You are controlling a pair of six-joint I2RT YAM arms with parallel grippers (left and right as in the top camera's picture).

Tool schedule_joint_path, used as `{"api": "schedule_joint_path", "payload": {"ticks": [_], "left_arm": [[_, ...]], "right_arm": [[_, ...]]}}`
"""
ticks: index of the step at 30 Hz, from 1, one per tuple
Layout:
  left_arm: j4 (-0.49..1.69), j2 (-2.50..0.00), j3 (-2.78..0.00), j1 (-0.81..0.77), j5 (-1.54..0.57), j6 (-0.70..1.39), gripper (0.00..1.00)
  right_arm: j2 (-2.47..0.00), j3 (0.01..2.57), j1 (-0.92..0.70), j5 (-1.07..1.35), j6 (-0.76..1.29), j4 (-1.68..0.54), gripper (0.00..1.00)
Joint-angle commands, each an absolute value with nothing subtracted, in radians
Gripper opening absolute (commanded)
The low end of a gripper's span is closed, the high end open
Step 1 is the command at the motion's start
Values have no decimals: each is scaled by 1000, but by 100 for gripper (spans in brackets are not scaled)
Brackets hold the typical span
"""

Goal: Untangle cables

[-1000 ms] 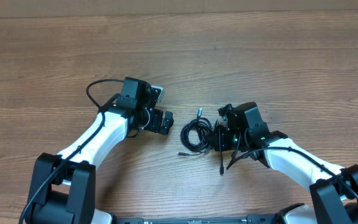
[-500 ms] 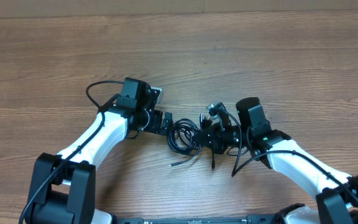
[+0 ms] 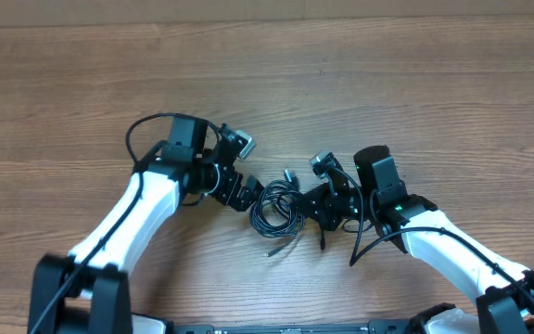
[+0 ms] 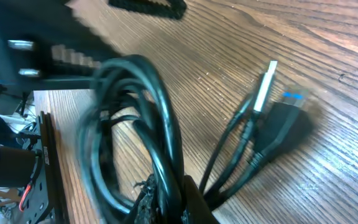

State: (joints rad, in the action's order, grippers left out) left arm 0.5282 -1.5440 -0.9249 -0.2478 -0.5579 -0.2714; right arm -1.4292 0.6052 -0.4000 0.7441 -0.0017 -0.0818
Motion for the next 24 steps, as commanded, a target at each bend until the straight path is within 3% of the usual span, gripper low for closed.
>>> {"api": "schedule_joint_path", "payload": {"ticks": [1, 9, 16, 24], "left_arm": [[565, -1444, -947, -259, -692, -383, 99], [674, -1306, -947, -259, -659, -430, 100], [728, -1215, -948, -258, -508, -392, 100], [784, -1165, -947, -256, -575, -408, 100]], "right_arm": [[-1409, 644, -403, 735, -10, -67, 4], [-1408, 644, -403, 808, -56, -54, 4], [-1408, 644, -403, 760, -62, -53, 4], [-1403, 645, -403, 890, -62, 53, 4]]}}
